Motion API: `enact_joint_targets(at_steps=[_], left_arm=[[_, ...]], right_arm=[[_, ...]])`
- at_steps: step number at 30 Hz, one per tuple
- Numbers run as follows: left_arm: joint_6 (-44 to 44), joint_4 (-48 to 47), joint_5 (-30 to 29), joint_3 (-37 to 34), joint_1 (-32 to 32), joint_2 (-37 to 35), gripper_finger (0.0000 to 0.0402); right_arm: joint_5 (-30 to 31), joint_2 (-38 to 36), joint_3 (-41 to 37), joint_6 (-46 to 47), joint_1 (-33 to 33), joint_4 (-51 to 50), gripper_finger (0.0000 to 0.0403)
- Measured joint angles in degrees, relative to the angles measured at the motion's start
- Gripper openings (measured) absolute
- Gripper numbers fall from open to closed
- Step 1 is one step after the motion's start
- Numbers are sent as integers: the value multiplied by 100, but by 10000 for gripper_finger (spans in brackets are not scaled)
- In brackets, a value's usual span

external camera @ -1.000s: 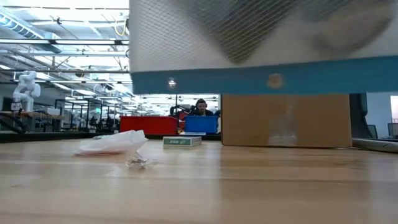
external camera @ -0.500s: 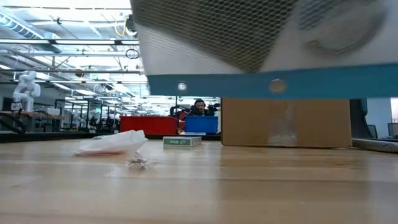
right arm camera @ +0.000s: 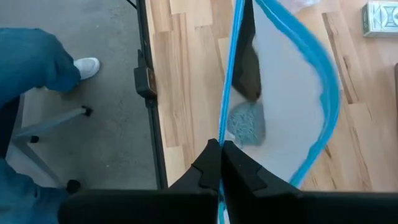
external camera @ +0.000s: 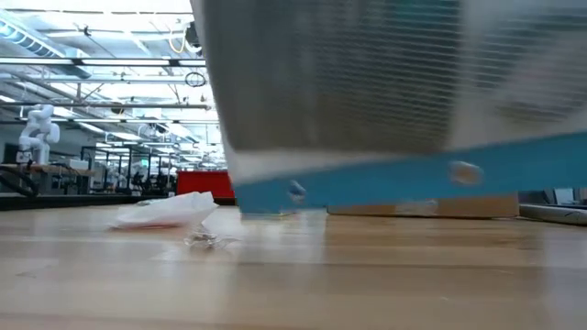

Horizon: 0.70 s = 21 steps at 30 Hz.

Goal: Unpack boxes
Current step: Put the earphones into the transparent zip bag

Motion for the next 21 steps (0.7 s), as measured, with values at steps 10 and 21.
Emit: enact_joint_targets(at_steps=[10, 21], left_arm=[[177, 437, 77, -5, 69, 252, 0], [234, 588, 163, 33, 194, 248, 0]], right_arm=[[143, 2, -296, 0, -24, -2, 55], [825, 22, -1581, -188, -56, 935, 151]])
